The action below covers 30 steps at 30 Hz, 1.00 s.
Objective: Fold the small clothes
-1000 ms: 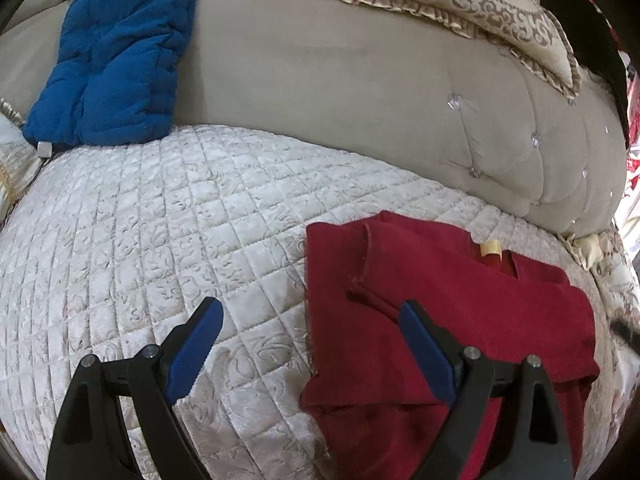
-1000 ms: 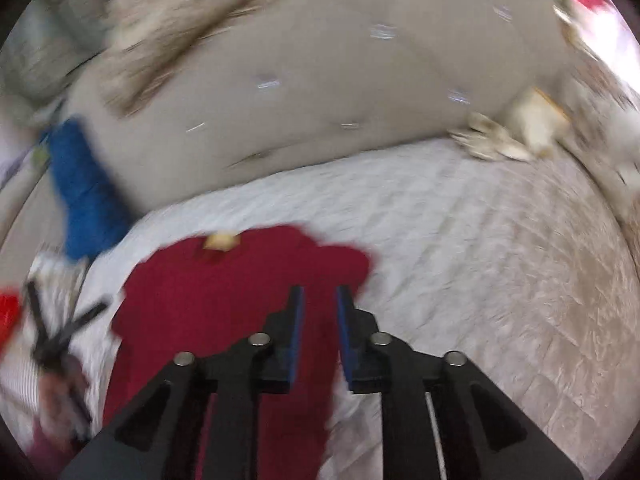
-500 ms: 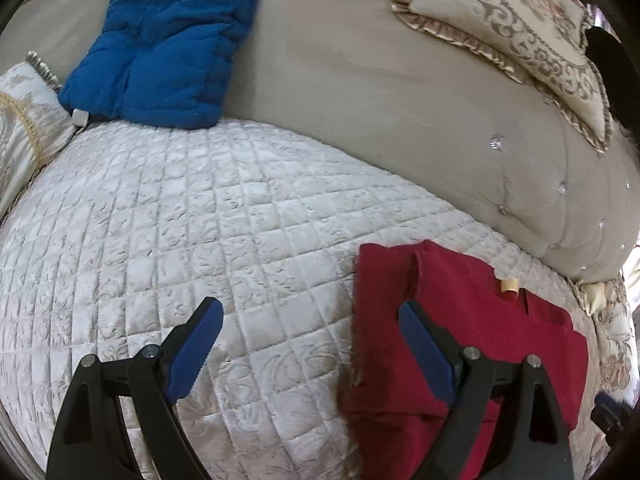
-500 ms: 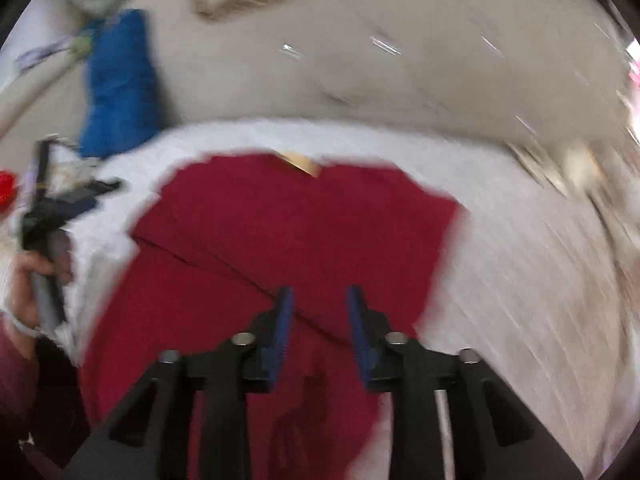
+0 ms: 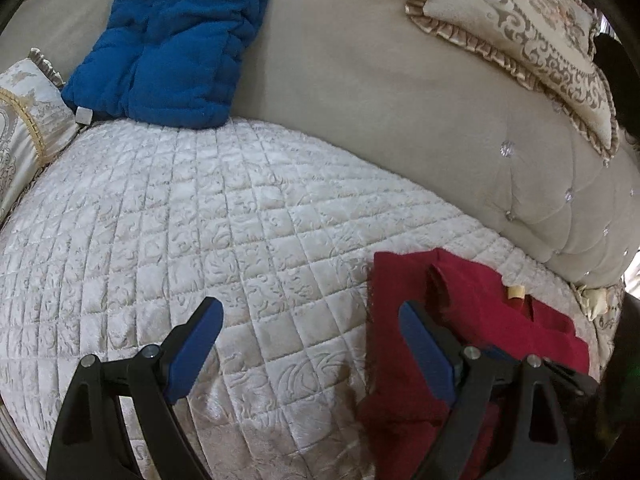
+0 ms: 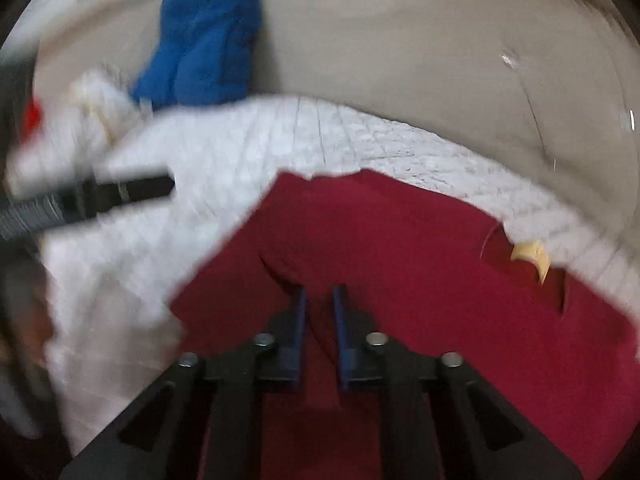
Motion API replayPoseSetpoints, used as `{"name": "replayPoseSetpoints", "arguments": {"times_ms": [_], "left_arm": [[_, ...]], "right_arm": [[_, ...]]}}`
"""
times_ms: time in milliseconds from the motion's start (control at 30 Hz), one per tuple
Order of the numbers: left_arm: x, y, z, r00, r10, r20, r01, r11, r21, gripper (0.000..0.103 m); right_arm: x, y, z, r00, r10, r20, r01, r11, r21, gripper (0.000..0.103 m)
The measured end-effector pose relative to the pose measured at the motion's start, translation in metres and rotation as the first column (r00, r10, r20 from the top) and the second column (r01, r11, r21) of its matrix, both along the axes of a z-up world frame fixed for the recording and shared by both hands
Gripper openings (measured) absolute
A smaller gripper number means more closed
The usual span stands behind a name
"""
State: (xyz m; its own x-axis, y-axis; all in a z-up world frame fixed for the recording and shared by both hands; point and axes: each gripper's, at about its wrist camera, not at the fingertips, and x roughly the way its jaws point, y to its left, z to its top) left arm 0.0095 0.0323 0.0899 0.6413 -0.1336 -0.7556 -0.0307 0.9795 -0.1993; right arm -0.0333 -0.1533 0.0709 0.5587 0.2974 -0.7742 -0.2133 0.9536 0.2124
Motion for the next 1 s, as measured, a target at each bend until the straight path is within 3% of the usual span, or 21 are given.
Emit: {"name": "replayPoseSetpoints", "arguments": {"times_ms": [167, 333, 400, 467, 500, 567, 600, 667, 733, 800, 833, 867, 1000], "left_arm": [[-0.003, -0.002, 0.006, 0.999, 0.0, 0.033, 0.0, 1.0, -0.018, 0.092], [-0.007, -0.014, 0.004, 0.998, -0.043, 0.041, 0.044, 0.999, -0.008, 0.093], [-0.009, -0.02, 0.002, 0.997, -0.07, 0.034, 0.071, 0.997, -0.004, 0.093], [-0.009, -0.028, 0.0, 0.995, -0.097, 0.028, 0.097, 0.995, 0.001, 0.093], [-0.01, -0.034, -0.001, 0.993, -0.115, 0.022, 0.115, 0.993, 0.008, 0.093], [-0.011, -0.044, -0.006, 0.99, -0.143, 0.009, 0.142, 0.989, 0.034, 0.093], [-0.011, -0.051, -0.01, 0.987, -0.16, -0.002, 0.16, 0.986, 0.055, 0.093], [-0.012, -0.061, -0.018, 0.982, -0.19, -0.025, 0.191, 0.978, 0.082, 0.093], [-0.013, -0.07, -0.027, 0.975, -0.213, -0.055, 0.218, 0.97, 0.107, 0.093], [-0.012, -0.077, -0.035, 0.971, -0.226, -0.076, 0.234, 0.964, 0.127, 0.093], [-0.011, -0.078, -0.038, 0.97, -0.227, -0.083, 0.237, 0.962, 0.132, 0.093], [-0.011, -0.078, -0.04, 0.97, -0.227, -0.088, 0.237, 0.962, 0.133, 0.093], [-0.009, -0.075, -0.039, 0.969, -0.231, -0.086, 0.239, 0.965, 0.104, 0.093]], "right_arm": [[-0.026, -0.007, 0.024, 0.999, 0.013, 0.049, -0.019, 0.991, 0.134, 0.0], [-0.026, 0.01, -0.006, 0.993, 0.037, -0.108, -0.03, 0.997, 0.067, 0.001], [-0.045, -0.016, 0.008, 0.997, -0.041, -0.059, 0.044, 0.997, 0.06, 0.004], [-0.073, -0.056, 0.028, 0.985, -0.174, 0.01, 0.173, 0.985, 0.025, 0.018], [-0.086, -0.079, 0.036, 0.968, -0.25, 0.036, 0.25, 0.968, 0.006, 0.023], [-0.11, -0.135, 0.042, 0.891, -0.451, 0.059, 0.454, 0.889, -0.055, 0.044], [-0.117, -0.161, 0.04, 0.848, -0.527, 0.057, 0.53, 0.845, -0.067, 0.045], [-0.12, -0.195, 0.026, 0.801, -0.599, 0.003, 0.597, 0.798, -0.077, 0.045], [-0.114, -0.221, -0.001, 0.773, -0.623, -0.124, 0.621, 0.782, -0.055, 0.045], [-0.111, -0.232, -0.019, 0.777, -0.593, -0.209, 0.615, 0.786, 0.057, 0.039], [-0.114, -0.234, -0.019, 0.785, -0.592, -0.181, 0.615, 0.781, 0.111, 0.008], [-0.113, -0.234, -0.014, 0.803, -0.574, -0.16, 0.594, 0.792, 0.143, 0.0], [-0.114, -0.228, 0.016, 0.828, -0.56, 0.004, 0.56, 0.828, -0.004, 0.0]]}}
